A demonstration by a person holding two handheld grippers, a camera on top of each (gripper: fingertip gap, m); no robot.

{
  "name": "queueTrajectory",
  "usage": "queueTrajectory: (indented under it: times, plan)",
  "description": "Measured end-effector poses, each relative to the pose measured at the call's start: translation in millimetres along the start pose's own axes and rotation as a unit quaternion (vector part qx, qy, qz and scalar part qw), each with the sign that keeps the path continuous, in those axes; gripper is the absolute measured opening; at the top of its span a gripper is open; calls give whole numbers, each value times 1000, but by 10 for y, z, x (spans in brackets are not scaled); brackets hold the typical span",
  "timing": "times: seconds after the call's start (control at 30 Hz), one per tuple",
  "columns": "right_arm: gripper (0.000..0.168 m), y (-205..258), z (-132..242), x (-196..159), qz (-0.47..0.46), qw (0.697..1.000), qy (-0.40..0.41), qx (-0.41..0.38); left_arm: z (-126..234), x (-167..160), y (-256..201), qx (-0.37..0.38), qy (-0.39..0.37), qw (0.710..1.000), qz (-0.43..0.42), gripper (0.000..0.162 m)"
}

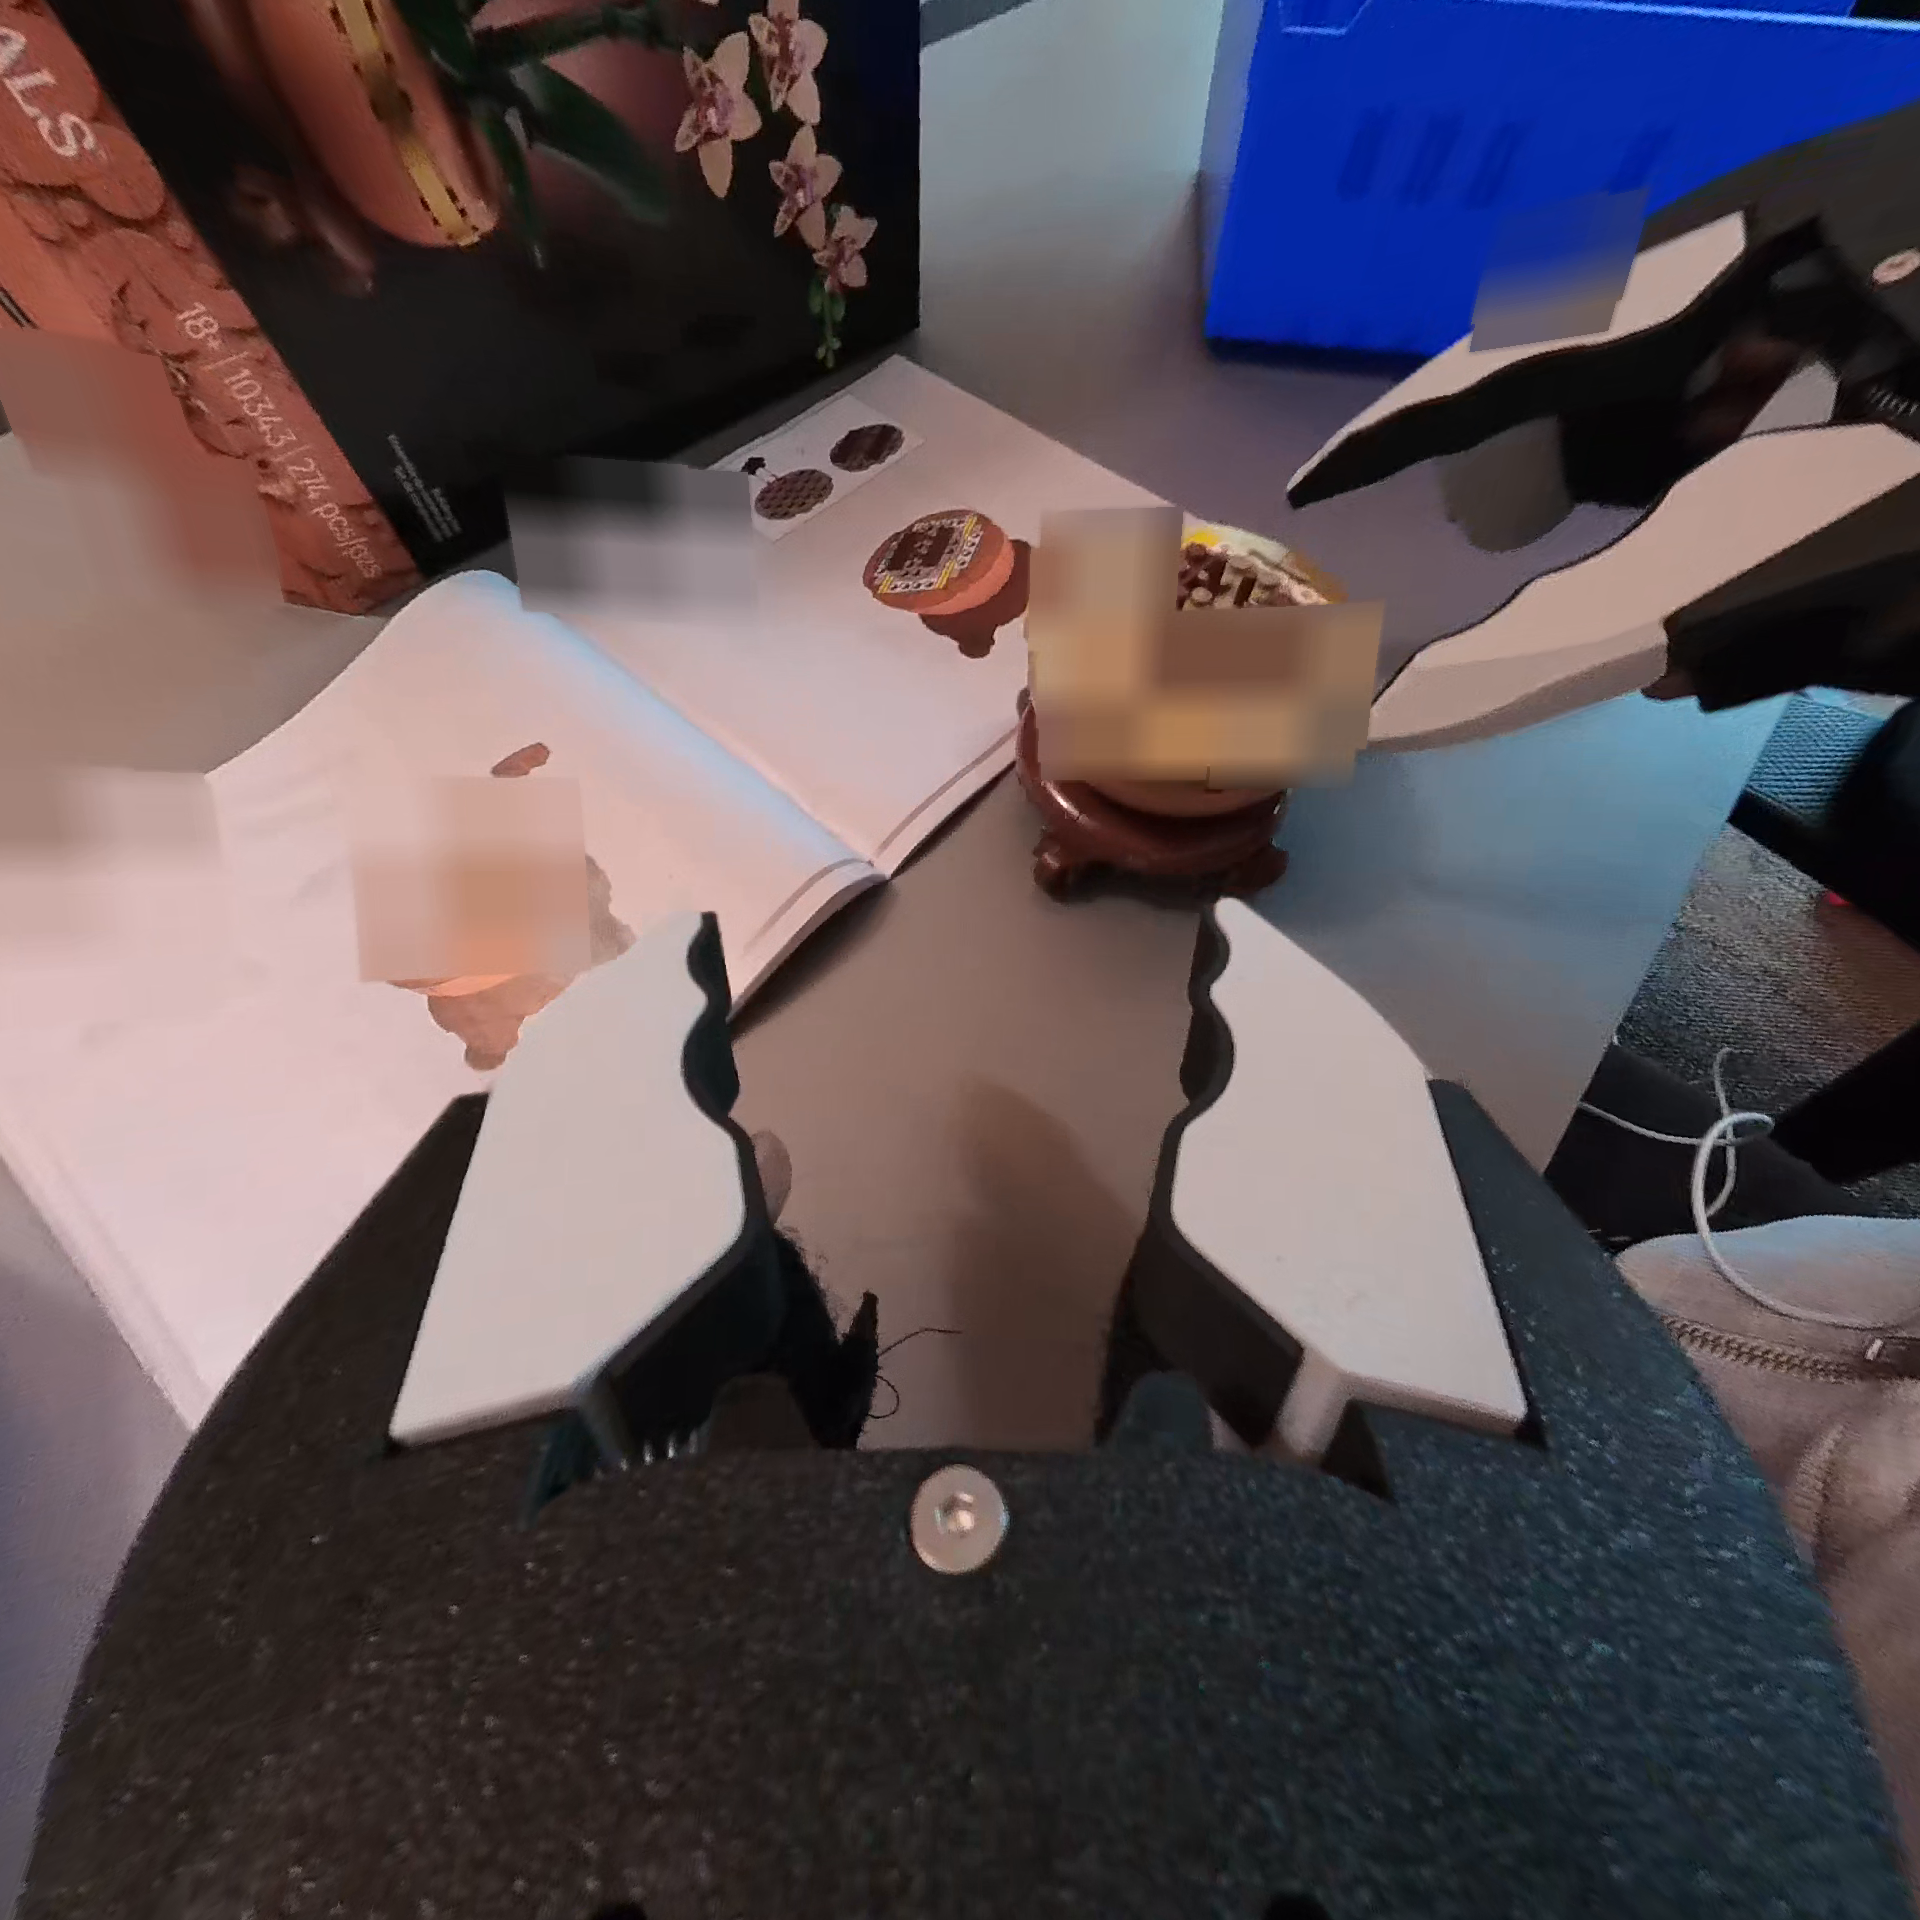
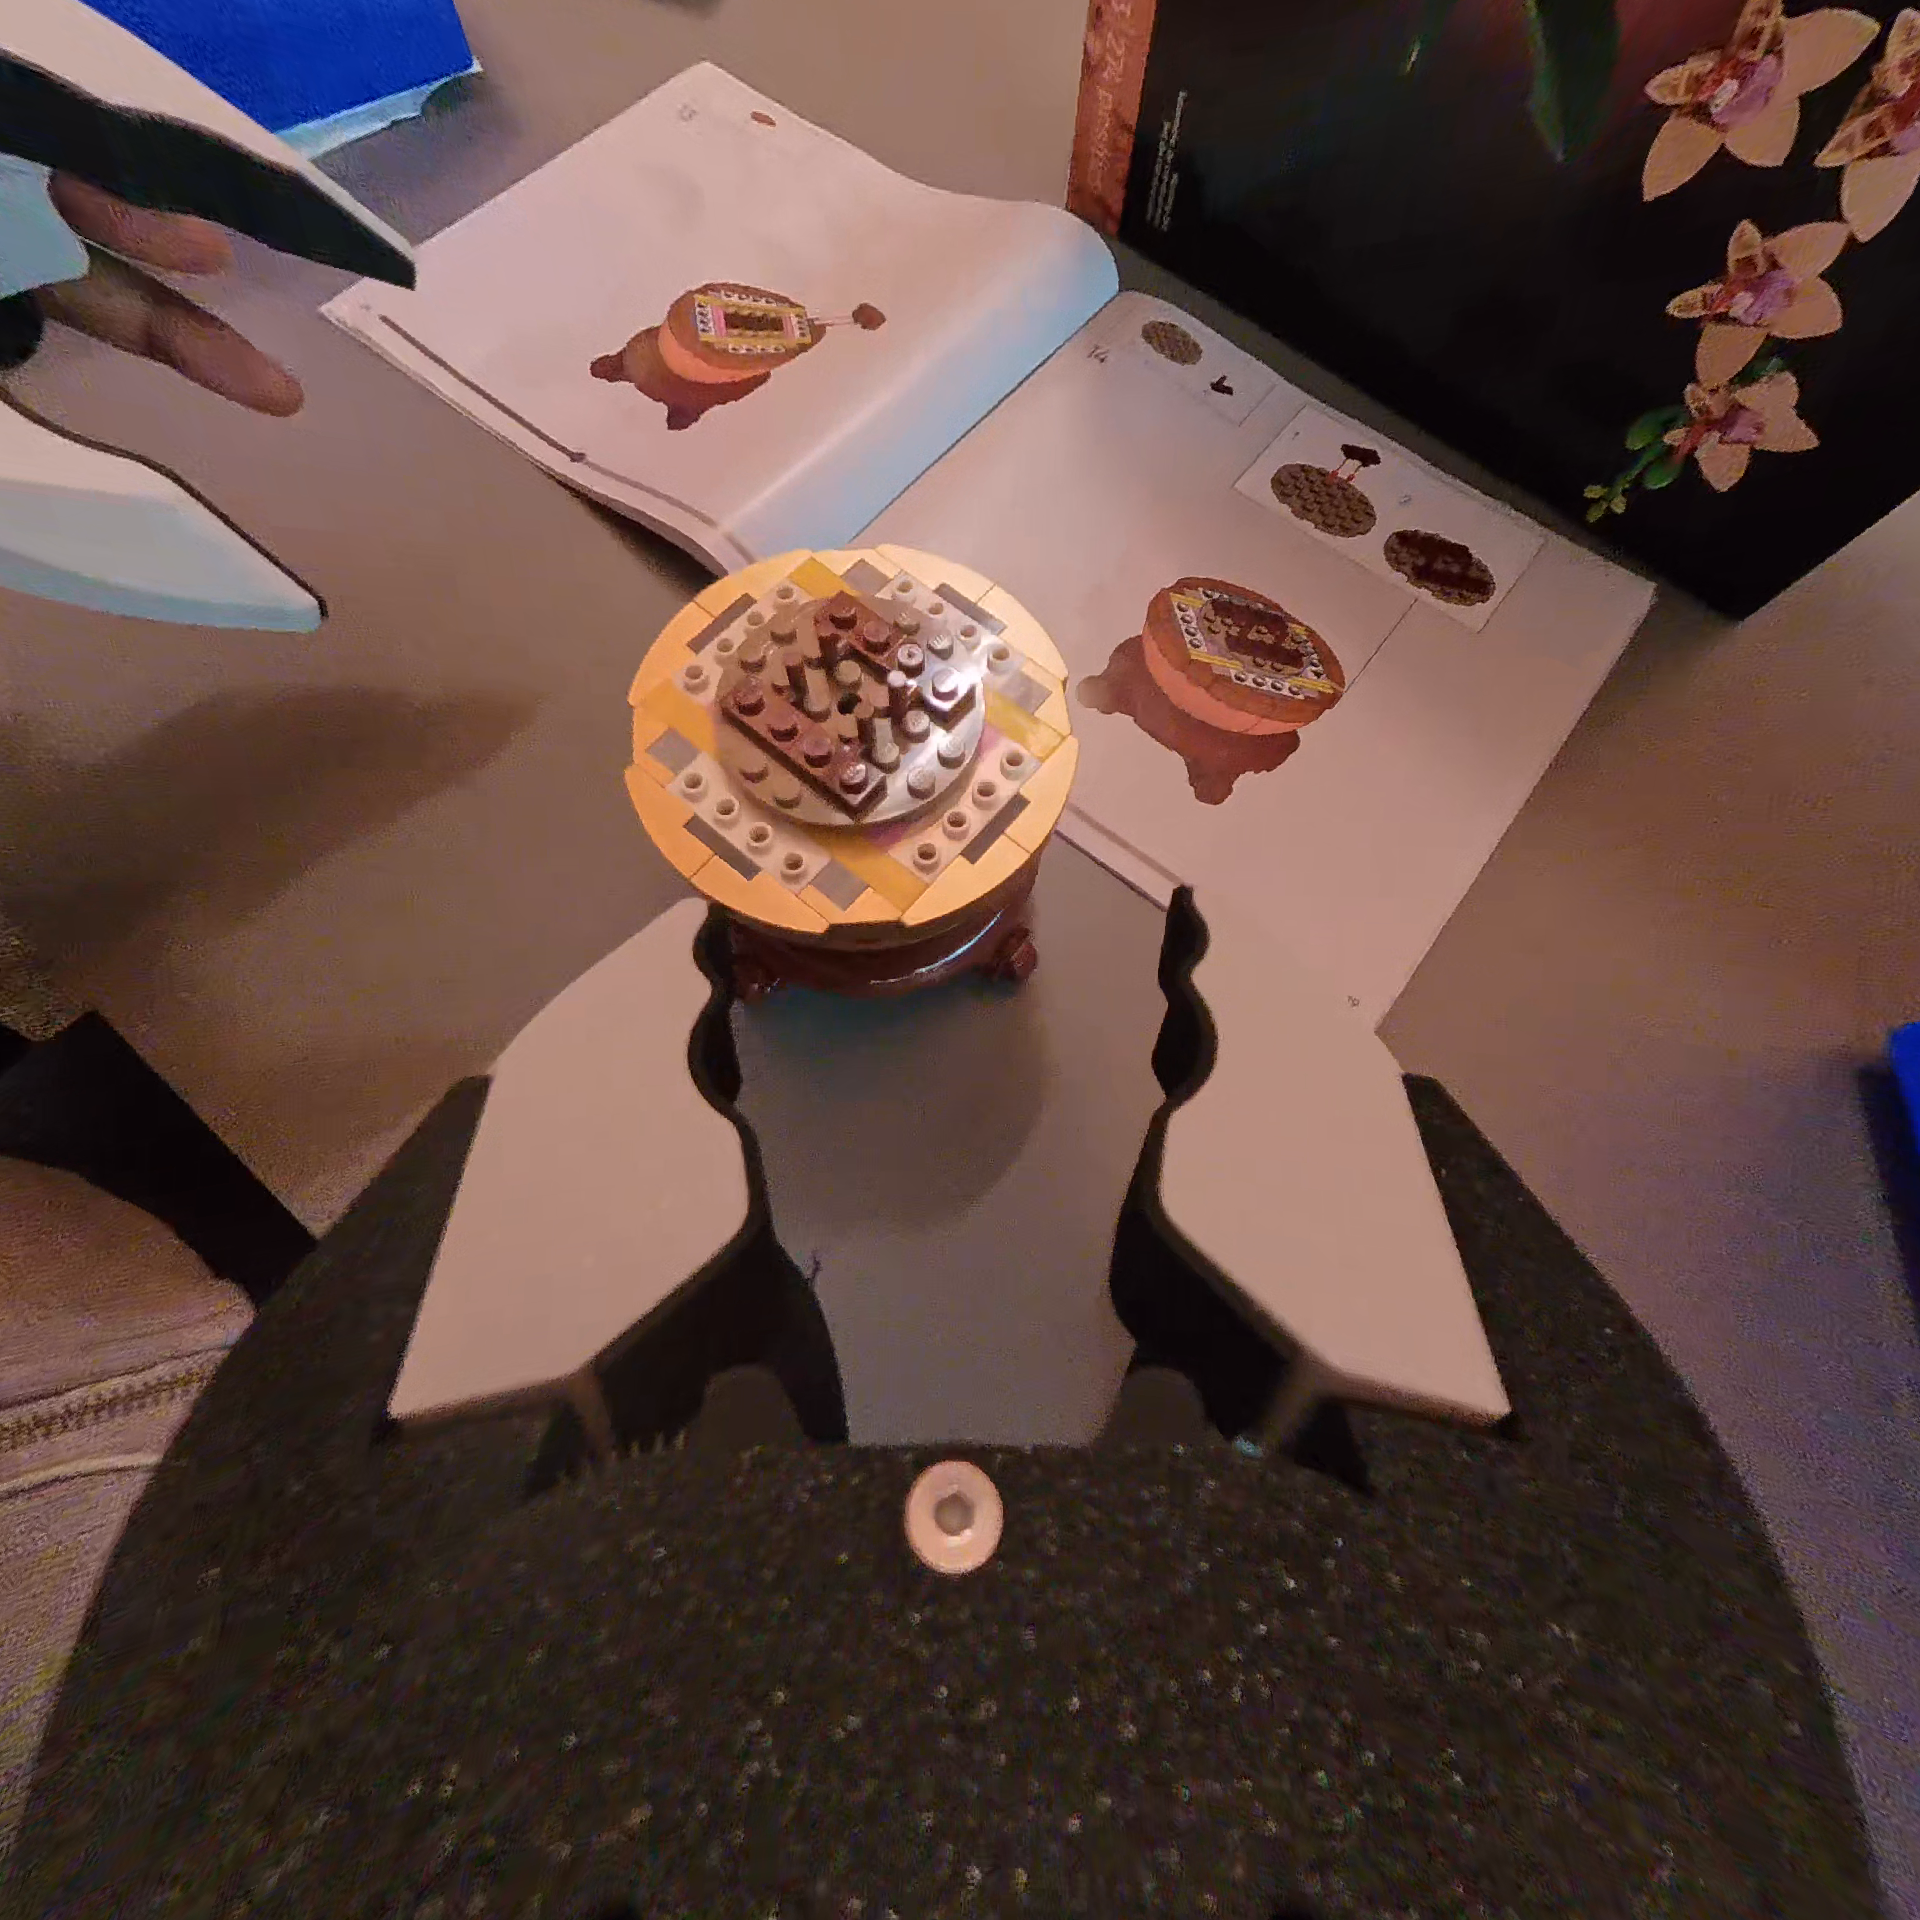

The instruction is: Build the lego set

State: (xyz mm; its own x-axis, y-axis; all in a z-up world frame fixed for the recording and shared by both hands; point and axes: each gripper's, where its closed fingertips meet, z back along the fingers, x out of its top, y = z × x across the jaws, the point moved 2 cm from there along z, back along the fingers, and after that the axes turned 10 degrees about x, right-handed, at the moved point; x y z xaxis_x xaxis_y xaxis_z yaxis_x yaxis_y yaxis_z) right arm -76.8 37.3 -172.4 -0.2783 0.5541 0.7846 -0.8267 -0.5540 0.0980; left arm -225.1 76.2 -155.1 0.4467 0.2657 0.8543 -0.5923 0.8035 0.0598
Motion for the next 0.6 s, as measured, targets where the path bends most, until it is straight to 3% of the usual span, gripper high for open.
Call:
queueTrajectory:
  times: [0.1,0.2,0.33,0.6]
  plan:
    - [88,28,57,-5,-6,1000,2,-1,8,-24,76,35,8,999,16,84]
    - [101,10,220,34,-35,998,-15,-48,39,-108,260,127,28,991,43,84]
    - [97,-41,466,105,-58,989,-47,-124,128,-215,330,195,46,976,80,83]
    - [101,-22,593,255,-53,987,-43,-146,375,-172,386,248,50,964,87,87]
